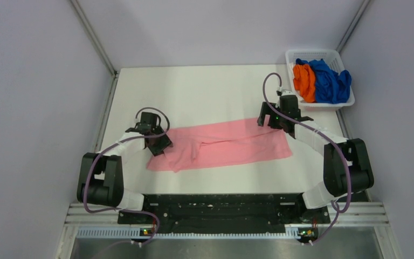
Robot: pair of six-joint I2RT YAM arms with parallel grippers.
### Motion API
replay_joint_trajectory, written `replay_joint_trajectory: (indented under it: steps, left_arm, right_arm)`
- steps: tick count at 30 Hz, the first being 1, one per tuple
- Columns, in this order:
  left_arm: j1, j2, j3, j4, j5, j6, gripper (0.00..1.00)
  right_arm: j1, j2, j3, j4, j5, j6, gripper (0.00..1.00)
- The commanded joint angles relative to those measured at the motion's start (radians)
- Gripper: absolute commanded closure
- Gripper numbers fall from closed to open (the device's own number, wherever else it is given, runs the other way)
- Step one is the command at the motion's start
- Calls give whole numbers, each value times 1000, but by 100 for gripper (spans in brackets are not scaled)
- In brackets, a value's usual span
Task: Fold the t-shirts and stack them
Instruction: Fold the other side of the tshirt into a rectangle
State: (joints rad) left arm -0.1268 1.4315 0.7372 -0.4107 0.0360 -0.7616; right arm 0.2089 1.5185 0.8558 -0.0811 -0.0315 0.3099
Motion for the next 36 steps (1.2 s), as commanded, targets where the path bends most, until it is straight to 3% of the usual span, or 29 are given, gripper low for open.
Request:
replay_joint_trajectory:
  steps: [1,15,17,21,25,30,36]
  left_arm:
    - [0,-13,43,9,-20,0,47]
    - [0,37,92,-24,-15,21,50]
    - [-1,48,86,-6,2,18,54]
    - [0,46,83,4,7,15,82]
    - [-1,46,80,-19,-17,17,100]
    - [-1,17,75,-2,-25,19,100]
    - [9,-5,159,11,-148,40,100]
  right_arm:
    - [6,-30,4,15,24,-18,4]
    - [6,-12,18,-3,28,-28,4]
    - [7,-14,17,-3,28,-30,4]
    - [7,-17,14,-4,28,-29,4]
    - [7,-19,12,-7,55,-31,4]
    - [7,-14,11,-6,48,-32,4]
    - [7,-9,3,-5,51,-34,4]
